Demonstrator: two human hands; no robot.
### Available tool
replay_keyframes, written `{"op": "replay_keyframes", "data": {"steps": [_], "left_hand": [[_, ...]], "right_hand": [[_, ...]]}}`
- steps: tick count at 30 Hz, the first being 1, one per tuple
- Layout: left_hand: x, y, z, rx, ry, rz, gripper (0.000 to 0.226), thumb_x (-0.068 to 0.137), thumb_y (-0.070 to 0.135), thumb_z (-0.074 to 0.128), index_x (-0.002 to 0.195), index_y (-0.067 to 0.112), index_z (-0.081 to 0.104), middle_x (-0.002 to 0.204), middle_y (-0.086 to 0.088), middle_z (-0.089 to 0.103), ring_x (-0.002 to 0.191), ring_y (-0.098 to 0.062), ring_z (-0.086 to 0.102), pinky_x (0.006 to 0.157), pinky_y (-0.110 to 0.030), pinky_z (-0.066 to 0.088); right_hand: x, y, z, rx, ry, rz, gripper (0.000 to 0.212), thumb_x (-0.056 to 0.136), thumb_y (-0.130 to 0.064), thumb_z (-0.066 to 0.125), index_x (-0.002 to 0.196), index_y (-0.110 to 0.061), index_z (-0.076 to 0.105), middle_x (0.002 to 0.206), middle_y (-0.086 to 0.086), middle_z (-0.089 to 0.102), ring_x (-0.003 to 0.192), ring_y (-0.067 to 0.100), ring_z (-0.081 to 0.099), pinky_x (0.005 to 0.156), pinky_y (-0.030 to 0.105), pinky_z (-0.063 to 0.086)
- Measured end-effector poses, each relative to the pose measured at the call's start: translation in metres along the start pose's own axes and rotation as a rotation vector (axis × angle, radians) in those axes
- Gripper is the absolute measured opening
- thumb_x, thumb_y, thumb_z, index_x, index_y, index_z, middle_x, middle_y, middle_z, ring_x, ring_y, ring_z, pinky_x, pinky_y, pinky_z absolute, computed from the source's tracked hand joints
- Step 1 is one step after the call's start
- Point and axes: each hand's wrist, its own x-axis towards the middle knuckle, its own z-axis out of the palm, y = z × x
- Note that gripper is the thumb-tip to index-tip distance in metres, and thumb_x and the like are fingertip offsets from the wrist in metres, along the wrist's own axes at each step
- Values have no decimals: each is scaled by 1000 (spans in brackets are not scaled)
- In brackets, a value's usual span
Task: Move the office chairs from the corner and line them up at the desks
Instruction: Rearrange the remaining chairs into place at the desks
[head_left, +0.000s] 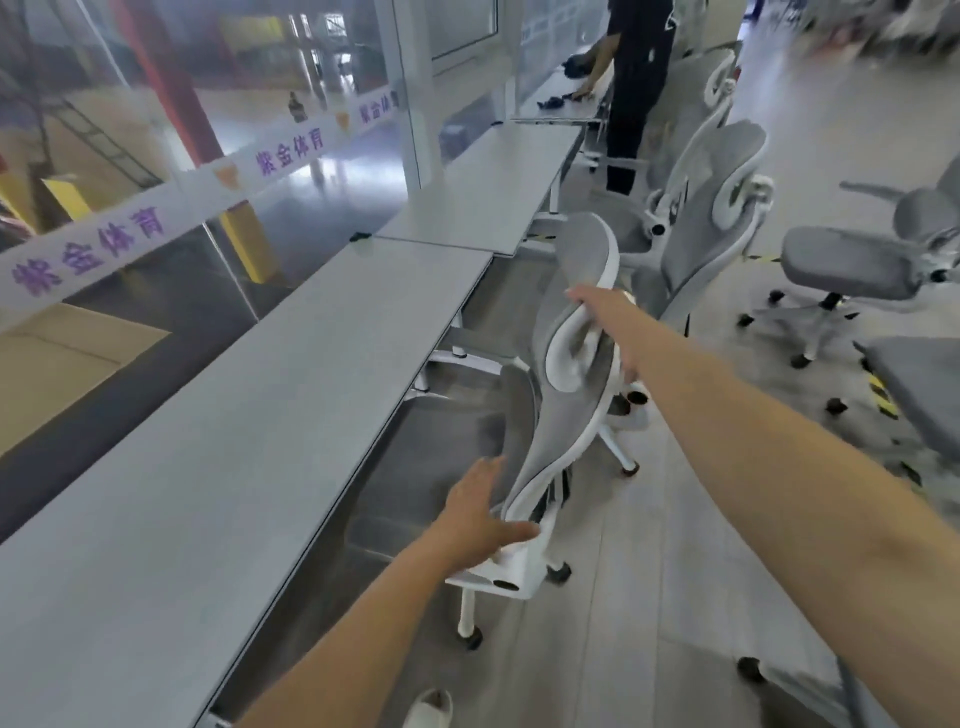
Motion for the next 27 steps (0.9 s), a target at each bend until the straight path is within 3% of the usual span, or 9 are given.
{"op": "replay_keyframes", "data": {"steps": [2, 4, 7, 9, 12, 15, 18, 21, 27], "left_hand": [[26, 9, -5, -21, -49, 53, 96, 73, 42, 81, 150, 34, 24, 157, 8, 22, 144, -17, 25, 116, -37, 27], [46, 19, -6, -21, -107, 98, 87, 78, 33, 78, 149, 27, 28, 150, 5, 31, 138, -19, 34, 108, -30, 33], [68, 25, -7, -109, -239, 105, 92, 79, 31, 78, 153, 28, 23, 157, 6, 24, 139, -18, 34, 111, -32, 35], [76, 19, -7, -118, -303, 126, 95, 78, 33, 79, 153, 29, 22, 158, 7, 23, 140, -14, 32, 110, -27, 32], [85, 3, -2, -99, -334, 162, 101, 69, 41, 79, 152, 35, 22, 155, 10, 31, 135, -14, 41, 108, -35, 41], [82, -12, -1, -89, -331, 205, 98, 67, 42, 74, 151, 39, 24, 150, 10, 37, 127, -15, 49, 102, -35, 48], [61, -20, -5, -115, -345, 232, 90, 75, 28, 74, 151, 39, 27, 150, 12, 35, 135, -9, 39, 109, -26, 37], [30, -26, -4, -122, -349, 245, 83, 80, 21, 68, 149, 45, 29, 155, 15, 31, 139, -8, 36, 109, -23, 37], [-33, -25, 35, -34, -295, 270, 72, 87, 30, 60, 148, 50, 26, 157, 14, 28, 140, -10, 35, 107, -20, 34]], "right_hand": [[12, 9, 8, 44, 96, 48, 67, 55, -60, 66, 113, -28, 51, 103, -2, 55, 93, 25, 52, 69, 44, 38], [23, 22, 17, 143, 150, 25, 62, 45, -57, 65, 97, -25, 56, 103, -1, 62, 100, 26, 59, 80, 44, 46], [20, 36, 26, 221, 125, -12, 60, 55, -50, 73, 109, -28, 58, 112, 9, 66, 106, 30, 64, 98, 49, 48], [11, 37, 31, 254, 179, -60, 60, 64, -41, 74, 119, -38, 51, 113, 9, 66, 101, 29, 67, 95, 46, 51], [-2, 40, 44, 238, 238, -75, 50, 80, -33, 64, 125, -43, 45, 108, 0, 65, 90, 19, 66, 77, 38, 55], [-14, 46, 49, 196, 284, -56, 48, 87, -32, 58, 131, -38, 41, 112, -3, 62, 89, 14, 62, 63, 31, 44], [-36, 48, 49, 166, 270, -12, 47, 86, -34, 59, 130, -41, 42, 120, -4, 59, 97, 15, 60, 68, 33, 44], [-64, 50, 43, 127, 247, 24, 38, 86, -36, 59, 120, -43, 44, 121, -4, 53, 97, 16, 56, 70, 36, 43], [-124, 82, 18, 85, 191, -1, 38, 89, -36, 56, 123, -40, 41, 107, -3, 57, 86, 19, 57, 64, 35, 43]]}}
